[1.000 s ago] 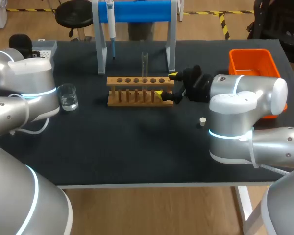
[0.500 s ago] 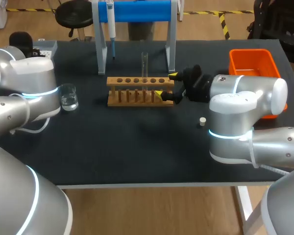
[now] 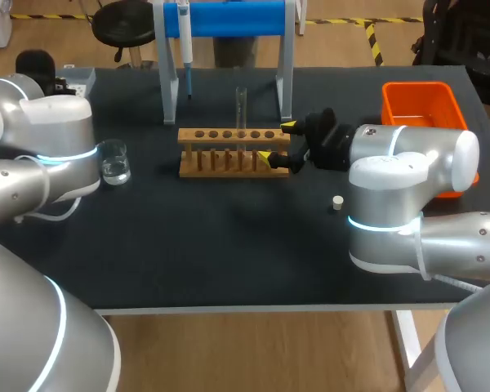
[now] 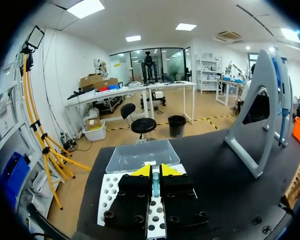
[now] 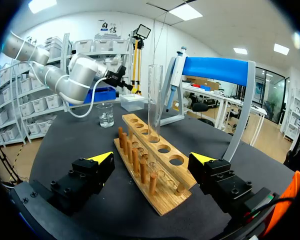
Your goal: Invert the test tube, pick up the pipette, mount the tip to pipette, aspirate from beaker and dispense into the tube, eject the tip, return the pipette, and cap with the stopper.
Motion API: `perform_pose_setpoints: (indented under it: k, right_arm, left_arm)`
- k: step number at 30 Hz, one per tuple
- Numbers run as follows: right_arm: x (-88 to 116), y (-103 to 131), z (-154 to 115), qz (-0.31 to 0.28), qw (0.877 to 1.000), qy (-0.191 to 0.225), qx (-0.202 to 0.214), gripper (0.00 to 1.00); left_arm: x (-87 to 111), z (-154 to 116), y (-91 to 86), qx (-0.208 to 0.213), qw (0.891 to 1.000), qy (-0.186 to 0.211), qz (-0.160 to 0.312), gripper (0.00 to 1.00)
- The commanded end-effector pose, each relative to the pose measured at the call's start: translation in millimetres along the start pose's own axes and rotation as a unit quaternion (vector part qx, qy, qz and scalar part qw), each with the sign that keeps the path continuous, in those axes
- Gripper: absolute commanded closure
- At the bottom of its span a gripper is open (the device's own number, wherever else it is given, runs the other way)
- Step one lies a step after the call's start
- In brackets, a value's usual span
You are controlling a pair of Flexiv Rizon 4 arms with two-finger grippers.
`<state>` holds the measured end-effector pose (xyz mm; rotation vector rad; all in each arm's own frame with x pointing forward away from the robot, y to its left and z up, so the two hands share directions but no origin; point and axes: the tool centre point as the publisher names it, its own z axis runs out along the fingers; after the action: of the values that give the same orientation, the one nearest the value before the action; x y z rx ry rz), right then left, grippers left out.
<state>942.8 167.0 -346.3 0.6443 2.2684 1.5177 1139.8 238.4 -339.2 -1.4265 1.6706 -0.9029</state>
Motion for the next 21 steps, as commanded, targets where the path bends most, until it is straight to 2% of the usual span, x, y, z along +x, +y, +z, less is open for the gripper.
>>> perform_pose_setpoints:
  k: [1, 21]
  right_arm:
    - [0.6, -0.4, -0.9, 0.000, 1.000, -0.001, 0.000, 0.00]
    - [0.6, -0.4, -0.9, 0.000, 1.000, -0.001, 0.000, 0.00]
  left_arm:
    - [0.5, -4.2, -5.0, -0.005, 1.000, -0.003, 0.001, 1.00]
    - [0.1, -13.7, -22.1, 0.011, 1.000, -0.018, 0.015, 1.00]
